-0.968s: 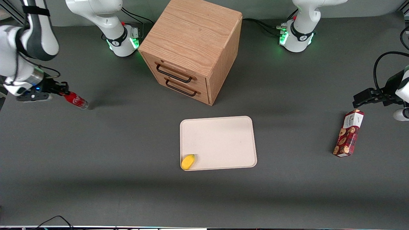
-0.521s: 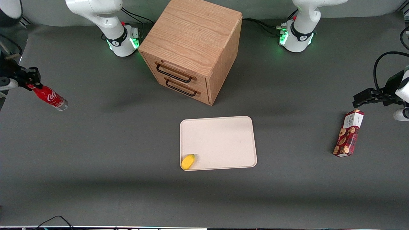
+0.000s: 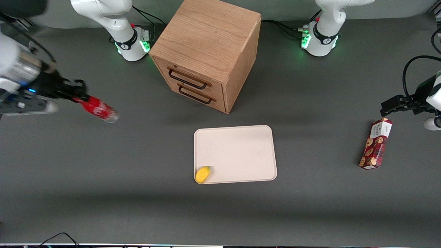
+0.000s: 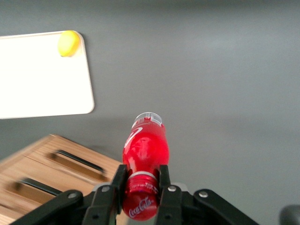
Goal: Place coke bottle on tray
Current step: 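Carry the bottle over the tray beside the lemon and lower it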
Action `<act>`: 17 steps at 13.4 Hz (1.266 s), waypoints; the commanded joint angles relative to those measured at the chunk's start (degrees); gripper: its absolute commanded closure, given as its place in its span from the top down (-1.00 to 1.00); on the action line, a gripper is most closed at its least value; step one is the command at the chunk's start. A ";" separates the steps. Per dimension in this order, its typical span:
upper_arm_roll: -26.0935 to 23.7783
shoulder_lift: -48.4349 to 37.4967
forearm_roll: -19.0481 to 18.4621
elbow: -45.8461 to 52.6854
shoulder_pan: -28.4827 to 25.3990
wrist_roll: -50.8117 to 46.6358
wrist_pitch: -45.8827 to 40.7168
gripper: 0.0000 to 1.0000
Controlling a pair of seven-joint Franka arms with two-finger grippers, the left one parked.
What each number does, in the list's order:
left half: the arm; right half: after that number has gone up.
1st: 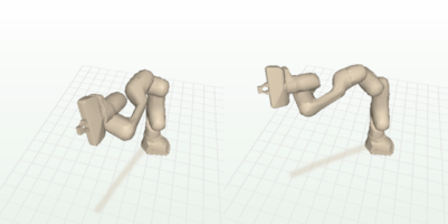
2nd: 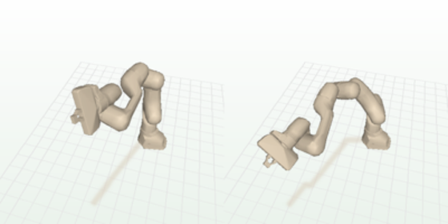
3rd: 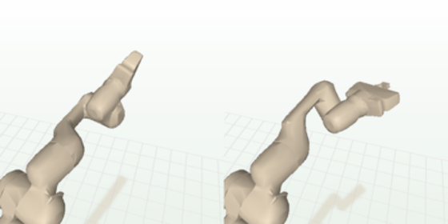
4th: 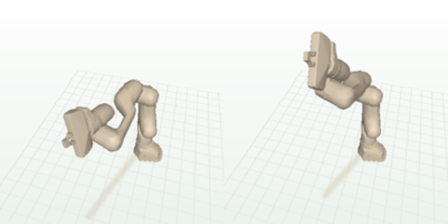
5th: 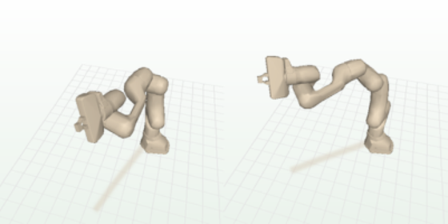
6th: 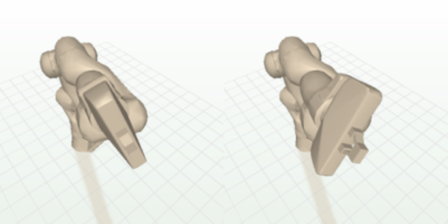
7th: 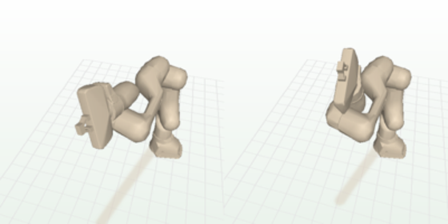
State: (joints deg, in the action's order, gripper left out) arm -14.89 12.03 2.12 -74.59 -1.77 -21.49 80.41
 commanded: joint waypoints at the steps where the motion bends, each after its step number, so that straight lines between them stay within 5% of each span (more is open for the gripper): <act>1: -8.11 7.81 0.61 4.10 0.10 -17.73 5.95 -1.00; 6: -19.46 21.08 -13.78 3.75 -1.75 -38.77 17.57 -1.00; 16: -22.72 30.07 -26.37 -7.15 -4.30 -59.02 36.48 -1.00; 17: -22.81 30.42 -26.55 -7.07 -4.12 -59.02 36.57 -0.74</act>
State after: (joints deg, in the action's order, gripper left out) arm -36.71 42.54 -22.34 -81.16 -6.42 -78.03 116.00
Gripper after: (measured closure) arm 0.687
